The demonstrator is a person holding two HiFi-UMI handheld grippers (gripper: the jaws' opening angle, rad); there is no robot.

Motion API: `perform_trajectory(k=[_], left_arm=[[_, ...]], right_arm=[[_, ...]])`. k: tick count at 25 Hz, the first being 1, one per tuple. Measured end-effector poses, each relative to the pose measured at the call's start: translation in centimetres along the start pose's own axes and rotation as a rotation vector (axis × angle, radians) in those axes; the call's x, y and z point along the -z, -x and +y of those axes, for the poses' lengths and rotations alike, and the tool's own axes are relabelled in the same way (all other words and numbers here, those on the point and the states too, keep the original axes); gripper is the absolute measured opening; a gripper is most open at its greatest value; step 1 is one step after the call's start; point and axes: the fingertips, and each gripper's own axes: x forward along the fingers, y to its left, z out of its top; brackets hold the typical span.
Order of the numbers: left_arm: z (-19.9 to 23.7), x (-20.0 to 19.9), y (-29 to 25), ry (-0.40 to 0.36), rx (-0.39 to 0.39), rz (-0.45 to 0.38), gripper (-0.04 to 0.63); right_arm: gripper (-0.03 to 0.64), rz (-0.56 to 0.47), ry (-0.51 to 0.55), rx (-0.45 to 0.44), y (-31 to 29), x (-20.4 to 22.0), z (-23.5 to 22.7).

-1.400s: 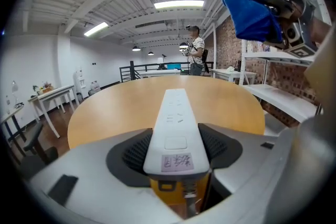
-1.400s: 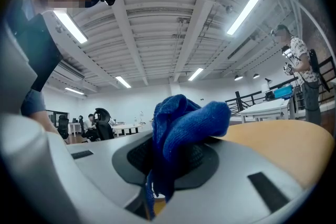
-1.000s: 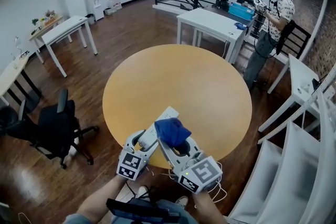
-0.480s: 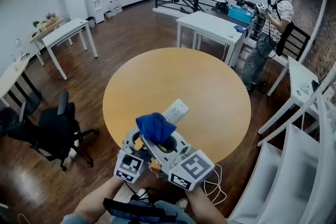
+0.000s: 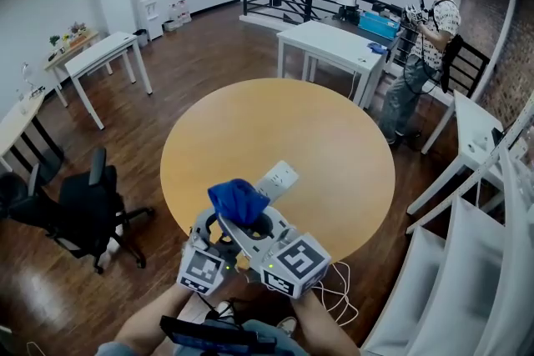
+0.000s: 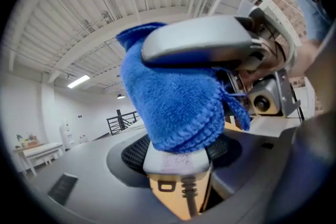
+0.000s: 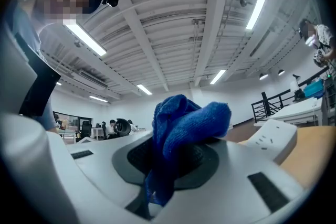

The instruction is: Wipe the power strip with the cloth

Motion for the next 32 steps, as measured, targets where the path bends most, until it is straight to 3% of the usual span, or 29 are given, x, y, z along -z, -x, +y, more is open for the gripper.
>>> perform_trajectory(k=[6, 20, 26, 32], left_arm=[[0.0, -0.6, 0.3, -0.019, 0.0, -0.02, 0.288], [0.5, -2.3, 0.9, 0.061, 0.016, -0.033, 0.288], [0.9, -3.8, 0.6, 0.059, 0.022, -0.055, 0.288], [0.8, -4.4, 0.3, 0.066, 0.031, -0.062, 0.288]], right_arm=[[0.06, -0.036, 0.03, 0.063, 1.5, -2.3, -2.9], [0.06, -0.115, 0.138, 0.187, 3.7, -7.8, -7.8], [0.06, -0.146, 0.23, 0.268, 5.1, -11.8, -10.5], [0.06, -0.173, 0.245, 0.325, 6.2, -13.3, -11.8]])
